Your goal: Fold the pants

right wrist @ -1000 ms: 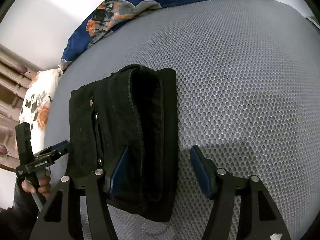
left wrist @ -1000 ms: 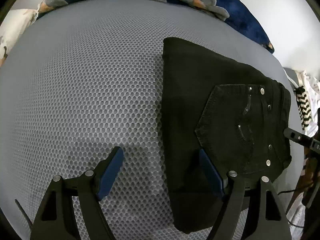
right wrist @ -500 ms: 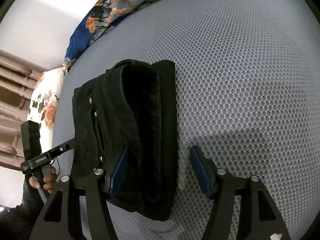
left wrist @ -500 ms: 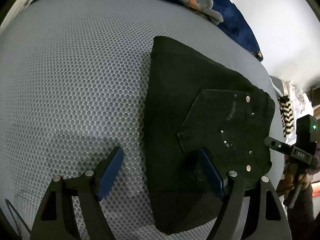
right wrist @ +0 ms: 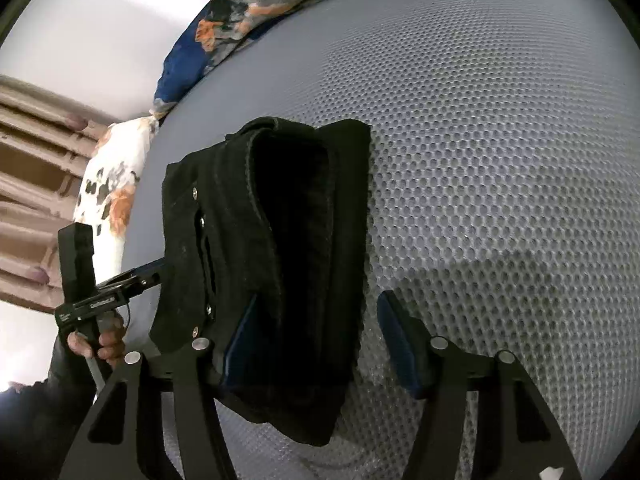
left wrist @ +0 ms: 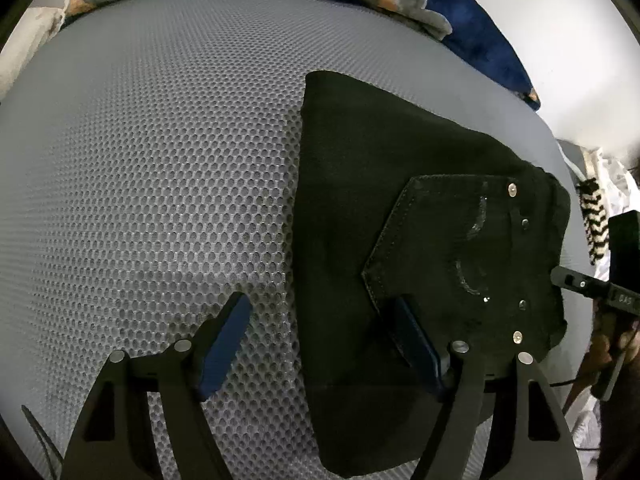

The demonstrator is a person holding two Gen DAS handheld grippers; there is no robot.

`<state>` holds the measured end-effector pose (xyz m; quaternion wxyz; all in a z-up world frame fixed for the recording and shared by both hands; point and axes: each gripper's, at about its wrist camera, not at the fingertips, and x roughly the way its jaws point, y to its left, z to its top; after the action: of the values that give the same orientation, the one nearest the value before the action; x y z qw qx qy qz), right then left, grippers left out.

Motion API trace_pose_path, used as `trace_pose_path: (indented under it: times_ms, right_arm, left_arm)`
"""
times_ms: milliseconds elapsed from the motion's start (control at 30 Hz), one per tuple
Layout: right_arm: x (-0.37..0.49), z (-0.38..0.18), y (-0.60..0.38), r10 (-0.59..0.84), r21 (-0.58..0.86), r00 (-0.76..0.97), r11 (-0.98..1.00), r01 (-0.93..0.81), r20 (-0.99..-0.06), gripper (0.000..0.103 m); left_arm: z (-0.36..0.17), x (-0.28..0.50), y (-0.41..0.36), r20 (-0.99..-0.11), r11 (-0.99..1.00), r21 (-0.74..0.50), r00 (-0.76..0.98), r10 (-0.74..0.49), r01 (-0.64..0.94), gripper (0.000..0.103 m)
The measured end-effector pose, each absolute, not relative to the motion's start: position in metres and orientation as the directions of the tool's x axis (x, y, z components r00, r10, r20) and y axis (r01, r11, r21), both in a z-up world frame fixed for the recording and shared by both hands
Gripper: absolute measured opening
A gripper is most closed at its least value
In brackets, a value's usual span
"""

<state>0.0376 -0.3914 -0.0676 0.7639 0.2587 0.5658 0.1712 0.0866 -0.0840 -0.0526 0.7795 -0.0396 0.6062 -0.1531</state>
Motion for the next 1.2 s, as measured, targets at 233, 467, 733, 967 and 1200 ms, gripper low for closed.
trace_pose_path:
  times_ms: [233, 467, 733, 967, 1200]
  right_arm:
    - [0.047, -0.075, -0.402, 0.648, 0.672, 0.276, 0.741, -0.011, -0.710, 0.052]
    - [0.062, -0.085, -0.401, 0.721, 0.740, 0.261, 0.672, -0.036, -0.642, 0.042]
    - [0.067, -0.086, -0.395, 0.728, 0.750, 0.268, 0.661, -0.032, -0.631, 0.038]
    - [0.067, -0.085, -0.392, 0.714, 0.735, 0.264, 0.678, -0.031, -0.648, 0.038]
    - [0.066, -0.083, -0.388, 0.705, 0.728, 0.274, 0.685, -0.027, -0.654, 0.039]
  left_arm:
    - [-0.053, 0.085, -0.114, -0.943, 0.964, -0.204, 0.230, -0.240, 0.169, 0.074]
    - [-0.054, 0.085, -0.128, -0.947, 0.971, -0.187, 0.237, -0.219, 0.150, 0.074]
    - [-0.053, 0.080, -0.132, -0.946, 0.973, -0.184, 0.242, -0.213, 0.139, 0.074]
    - [-0.052, 0.074, -0.123, -0.939, 0.972, -0.186, 0.264, -0.219, 0.145, 0.074]
    - [-0.048, 0.069, -0.118, -0.939, 0.973, -0.184, 0.266, -0.216, 0.141, 0.074]
